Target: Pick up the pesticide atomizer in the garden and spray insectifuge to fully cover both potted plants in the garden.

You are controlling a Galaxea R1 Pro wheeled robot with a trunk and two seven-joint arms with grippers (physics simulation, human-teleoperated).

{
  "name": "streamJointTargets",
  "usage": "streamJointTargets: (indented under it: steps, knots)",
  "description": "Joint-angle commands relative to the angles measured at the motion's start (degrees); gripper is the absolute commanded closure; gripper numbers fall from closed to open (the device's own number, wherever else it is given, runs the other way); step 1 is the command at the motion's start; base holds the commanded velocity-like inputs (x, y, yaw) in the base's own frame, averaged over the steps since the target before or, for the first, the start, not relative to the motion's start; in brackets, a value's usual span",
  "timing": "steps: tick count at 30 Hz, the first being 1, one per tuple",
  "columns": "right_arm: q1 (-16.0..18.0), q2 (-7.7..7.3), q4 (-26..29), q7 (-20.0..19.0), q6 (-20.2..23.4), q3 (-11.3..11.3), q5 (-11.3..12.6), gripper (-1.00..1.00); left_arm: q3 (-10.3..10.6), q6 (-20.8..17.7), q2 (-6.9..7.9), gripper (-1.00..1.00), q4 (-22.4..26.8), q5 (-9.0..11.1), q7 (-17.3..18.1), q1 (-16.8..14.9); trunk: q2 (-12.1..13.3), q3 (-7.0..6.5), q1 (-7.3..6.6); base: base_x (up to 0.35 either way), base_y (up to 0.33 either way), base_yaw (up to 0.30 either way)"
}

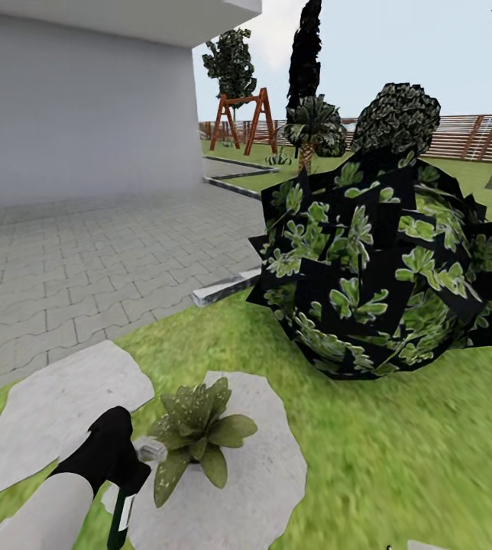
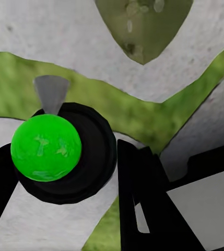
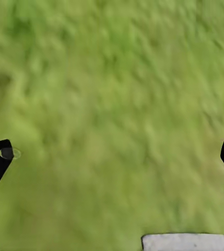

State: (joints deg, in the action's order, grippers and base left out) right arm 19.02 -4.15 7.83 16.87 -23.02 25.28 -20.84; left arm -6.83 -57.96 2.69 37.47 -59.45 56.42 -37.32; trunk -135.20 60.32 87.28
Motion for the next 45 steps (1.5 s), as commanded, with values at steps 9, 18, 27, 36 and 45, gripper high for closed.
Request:
streamJointTargets:
  steps: [9, 18, 27, 36, 45]
  knots:
    - [0.05, 0.02, -0.09, 0.18, -0.19, 0.39, -0.60, -1.00, -0.23, -0.22, -0.17, 1.00, 3.22, -0.60, 0.62, 0.04, -0.02, 0.05, 0.00, 0.013, -0.060, 0.276]
    - [0.05, 0.02, -0.09, 0.18, -0.19, 0.39, -0.60, -1.00, -0.14, -0.22, -0.31, 1.00, 3.93, -0.59, 0.62, 0.09, -0.02, 0.05, 0.00, 0.000, -0.264, 0.206]
    - [0.05, 0.02, -0.09, 0.18, -0.19, 0.39, -0.60, -1.00, -0.45, -0.22, -0.40, 1.00, 3.93, -0.63, 0.62, 0.11, -0.02, 0.05, 0.00, 0.020, -0.274, 0.018]
    - [0.05, 0.00, -0.09, 0.18, -0.19, 0.39, -0.60, -1.00, -0.59, -0.22, -0.49, 1.00, 3.94, -0.58, 0.62, 0.08, -0.02, 0.05, 0.00, 0.163, -0.254, 0.250]
    - [0.05, 0.02, -0.09, 0.18, -0.19, 0.39, -0.60, -1.00, -0.55, -0.22, -0.26, 1.00, 4.08, -0.67, 0.62, 0.06, -0.02, 0.05, 0.00, -0.007, -0.286, 0.236]
